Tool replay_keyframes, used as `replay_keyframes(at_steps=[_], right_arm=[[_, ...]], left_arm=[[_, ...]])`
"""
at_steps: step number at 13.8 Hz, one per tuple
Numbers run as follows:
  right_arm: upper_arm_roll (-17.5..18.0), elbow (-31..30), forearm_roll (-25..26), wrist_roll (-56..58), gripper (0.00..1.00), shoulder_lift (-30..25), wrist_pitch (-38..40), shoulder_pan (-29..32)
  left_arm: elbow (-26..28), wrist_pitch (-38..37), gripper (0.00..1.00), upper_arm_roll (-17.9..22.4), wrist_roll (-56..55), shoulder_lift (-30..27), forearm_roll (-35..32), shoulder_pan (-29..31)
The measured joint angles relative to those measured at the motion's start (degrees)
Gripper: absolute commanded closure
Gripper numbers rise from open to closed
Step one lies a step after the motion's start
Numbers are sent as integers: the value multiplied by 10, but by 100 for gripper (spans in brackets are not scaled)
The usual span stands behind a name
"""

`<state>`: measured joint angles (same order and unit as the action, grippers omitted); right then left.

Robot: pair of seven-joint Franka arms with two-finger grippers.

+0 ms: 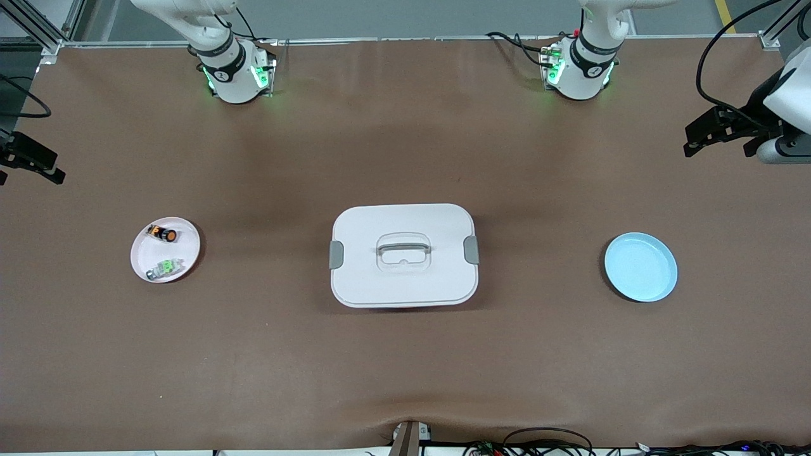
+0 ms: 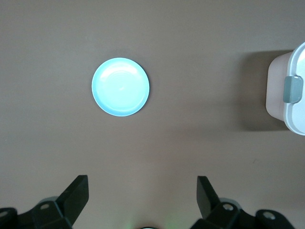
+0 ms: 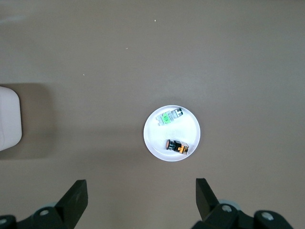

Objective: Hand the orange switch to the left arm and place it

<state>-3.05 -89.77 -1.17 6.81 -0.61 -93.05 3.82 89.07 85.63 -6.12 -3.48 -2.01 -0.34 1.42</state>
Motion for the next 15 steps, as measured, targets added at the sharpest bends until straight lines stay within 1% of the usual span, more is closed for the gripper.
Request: replay_keyframes(at_steps=[4, 5, 7, 9, 12, 15], right_arm=[[-3, -1, 0, -4, 0, 6, 54, 4], [-4, -2, 3, -4, 0, 9, 59, 8], [-6, -16, 27, -4, 0, 15, 49, 16], [-6, -50, 37, -4, 0, 20, 11, 26], [-7, -135, 38, -4, 0, 24, -79, 44], [-7, -213, 33, -4, 0, 23, -149, 54]], left_arm=[[1, -2, 0, 0, 0, 3, 0, 0], [2, -2, 0, 0, 0, 3, 0, 0], [4, -3, 0, 0, 0, 5, 0, 0], [7, -3, 0, -1, 0, 5, 0, 0], [11, -3, 0, -1, 0, 5, 0, 0], [11, -3, 0, -1, 0, 5, 0, 0]])
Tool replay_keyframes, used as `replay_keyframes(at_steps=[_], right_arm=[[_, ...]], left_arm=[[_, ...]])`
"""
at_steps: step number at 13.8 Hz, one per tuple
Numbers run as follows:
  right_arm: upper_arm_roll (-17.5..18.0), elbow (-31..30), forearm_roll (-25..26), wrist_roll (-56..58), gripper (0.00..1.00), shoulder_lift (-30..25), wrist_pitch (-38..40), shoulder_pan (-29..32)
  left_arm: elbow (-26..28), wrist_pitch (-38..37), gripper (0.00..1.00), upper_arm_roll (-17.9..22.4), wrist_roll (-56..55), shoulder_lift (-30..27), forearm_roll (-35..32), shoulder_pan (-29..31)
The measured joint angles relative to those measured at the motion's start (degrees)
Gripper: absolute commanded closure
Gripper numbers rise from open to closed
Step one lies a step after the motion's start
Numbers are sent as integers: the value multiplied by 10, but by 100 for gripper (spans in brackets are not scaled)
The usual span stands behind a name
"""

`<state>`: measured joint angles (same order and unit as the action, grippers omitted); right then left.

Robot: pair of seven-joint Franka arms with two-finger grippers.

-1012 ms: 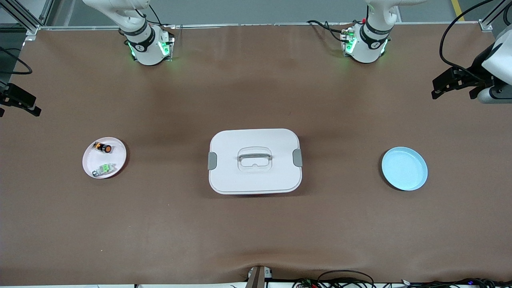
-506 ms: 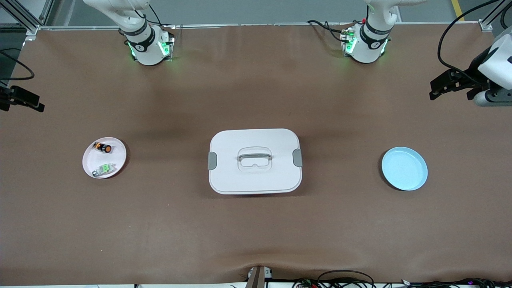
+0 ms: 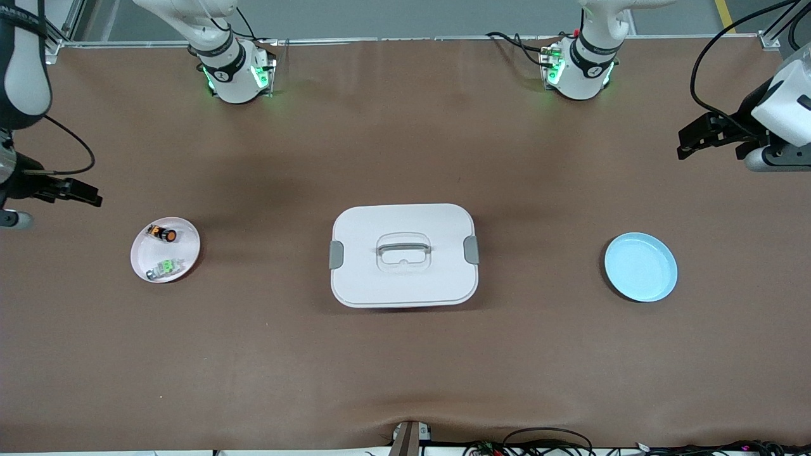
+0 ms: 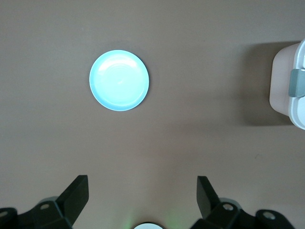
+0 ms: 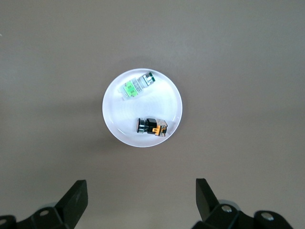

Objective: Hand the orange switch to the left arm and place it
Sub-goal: 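Reach the right gripper down to the orange switch on the white plate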

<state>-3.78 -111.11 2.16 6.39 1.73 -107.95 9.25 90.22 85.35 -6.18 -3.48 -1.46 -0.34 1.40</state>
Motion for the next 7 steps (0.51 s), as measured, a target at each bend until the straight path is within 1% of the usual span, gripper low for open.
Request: replay_keyframes(at_steps=[4, 7], right_arm=[[0, -96, -26, 0, 0, -1, -106, 11], [0, -156, -43, 0, 0, 0, -187, 20]], left_arm=[[3, 0, 0, 0, 0, 0, 0, 0], [5, 0, 0, 0, 0, 0, 0, 0]])
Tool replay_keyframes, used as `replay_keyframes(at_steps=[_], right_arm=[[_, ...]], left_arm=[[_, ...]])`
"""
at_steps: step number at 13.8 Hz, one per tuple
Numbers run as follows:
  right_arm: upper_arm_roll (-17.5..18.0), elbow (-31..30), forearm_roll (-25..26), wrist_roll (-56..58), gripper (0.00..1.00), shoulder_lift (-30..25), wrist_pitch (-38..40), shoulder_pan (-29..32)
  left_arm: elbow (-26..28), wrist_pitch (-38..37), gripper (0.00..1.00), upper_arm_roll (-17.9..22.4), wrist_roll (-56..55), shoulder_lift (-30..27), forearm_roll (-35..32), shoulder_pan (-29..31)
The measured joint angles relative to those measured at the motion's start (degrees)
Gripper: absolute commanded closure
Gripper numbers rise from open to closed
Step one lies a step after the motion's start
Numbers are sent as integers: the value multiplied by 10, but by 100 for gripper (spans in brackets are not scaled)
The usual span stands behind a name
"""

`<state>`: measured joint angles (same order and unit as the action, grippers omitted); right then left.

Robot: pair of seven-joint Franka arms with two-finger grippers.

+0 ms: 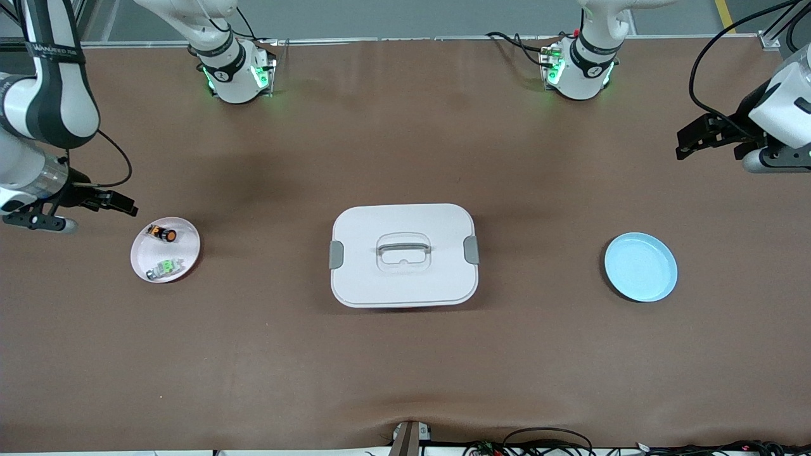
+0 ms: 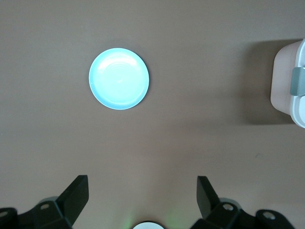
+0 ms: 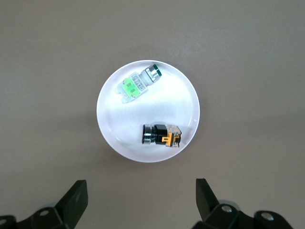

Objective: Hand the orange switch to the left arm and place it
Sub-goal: 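Reach the right gripper down to the orange switch on the white plate, then close the right gripper on the orange switch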

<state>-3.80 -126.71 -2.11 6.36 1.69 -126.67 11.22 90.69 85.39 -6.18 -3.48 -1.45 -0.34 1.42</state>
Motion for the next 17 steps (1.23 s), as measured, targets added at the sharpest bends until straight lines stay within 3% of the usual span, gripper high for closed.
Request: replay_keyframes(at_steps=[4, 12, 17], right_arm=[[0, -44, -17, -1, 0, 11, -59, 14], [-1, -49, -21, 16, 0, 120, -185, 23], [0, -49, -21, 20, 0, 165, -220, 24]], left_arm=[[1, 0, 0, 0, 0, 0, 0, 0], [7, 3, 0, 0, 0, 0, 0, 1], [8, 5, 0, 0, 0, 0, 0, 1]])
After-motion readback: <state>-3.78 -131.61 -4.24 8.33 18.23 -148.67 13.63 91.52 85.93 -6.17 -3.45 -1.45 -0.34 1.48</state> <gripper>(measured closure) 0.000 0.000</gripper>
